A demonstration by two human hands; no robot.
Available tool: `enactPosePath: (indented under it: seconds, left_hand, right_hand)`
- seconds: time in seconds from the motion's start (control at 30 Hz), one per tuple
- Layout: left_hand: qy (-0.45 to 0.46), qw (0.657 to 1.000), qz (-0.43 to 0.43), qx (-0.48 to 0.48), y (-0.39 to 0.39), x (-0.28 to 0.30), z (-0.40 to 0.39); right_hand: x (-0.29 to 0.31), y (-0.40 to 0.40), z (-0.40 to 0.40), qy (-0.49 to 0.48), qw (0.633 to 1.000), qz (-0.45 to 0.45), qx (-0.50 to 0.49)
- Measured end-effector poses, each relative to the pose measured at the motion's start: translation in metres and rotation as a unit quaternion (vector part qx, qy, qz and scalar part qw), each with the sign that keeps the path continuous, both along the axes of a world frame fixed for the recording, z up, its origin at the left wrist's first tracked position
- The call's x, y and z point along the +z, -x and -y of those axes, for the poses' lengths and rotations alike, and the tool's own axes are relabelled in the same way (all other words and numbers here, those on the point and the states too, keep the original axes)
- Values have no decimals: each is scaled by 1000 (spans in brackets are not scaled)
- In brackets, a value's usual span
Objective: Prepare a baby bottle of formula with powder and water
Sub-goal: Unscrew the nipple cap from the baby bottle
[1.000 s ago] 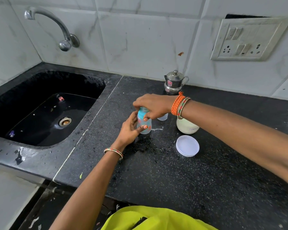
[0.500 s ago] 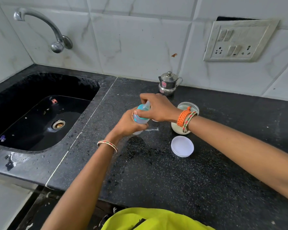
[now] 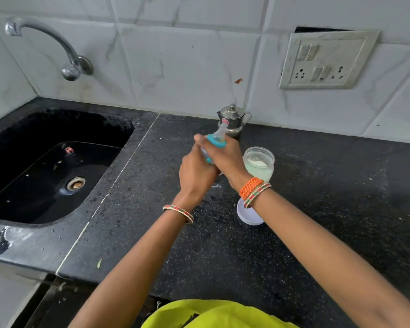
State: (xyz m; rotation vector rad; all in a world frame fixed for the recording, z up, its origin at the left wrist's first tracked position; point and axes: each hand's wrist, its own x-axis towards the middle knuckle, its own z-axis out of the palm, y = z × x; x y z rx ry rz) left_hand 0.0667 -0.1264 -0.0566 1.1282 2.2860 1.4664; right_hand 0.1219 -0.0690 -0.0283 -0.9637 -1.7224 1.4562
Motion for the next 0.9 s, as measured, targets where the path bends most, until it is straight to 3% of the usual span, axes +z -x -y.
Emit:
enactPosePath:
  seconds: [0.13,0.23,0.33,0.4,0.67,0.8,0.9]
  left_hand:
    - [-40,998,36,-20,-3,1,7]
    - [-104,969,131,-181,10,10,12]
    - [-58,912,217,-343,18,11,21]
    - [-45,894,238,-378,17,8,24]
    - [-98,904,264,-323,26,5,25]
    - [-80,925,249,-274,23,3,21]
    - [-75,919,244,-301,19,1,19]
  right_hand:
    - [8,1,7,56,998,-39,11]
    - [18,-8,0,36,983,-60,170]
    - [31,-23,-25,42,892,5,451]
    - [31,-27,-39,47,843,37,534]
    - [23,-30,-45,65,911,-46,404]
    - [22,-23,-27,19,938,-25,346]
    - [21,-19,-24,11,935,-17,353]
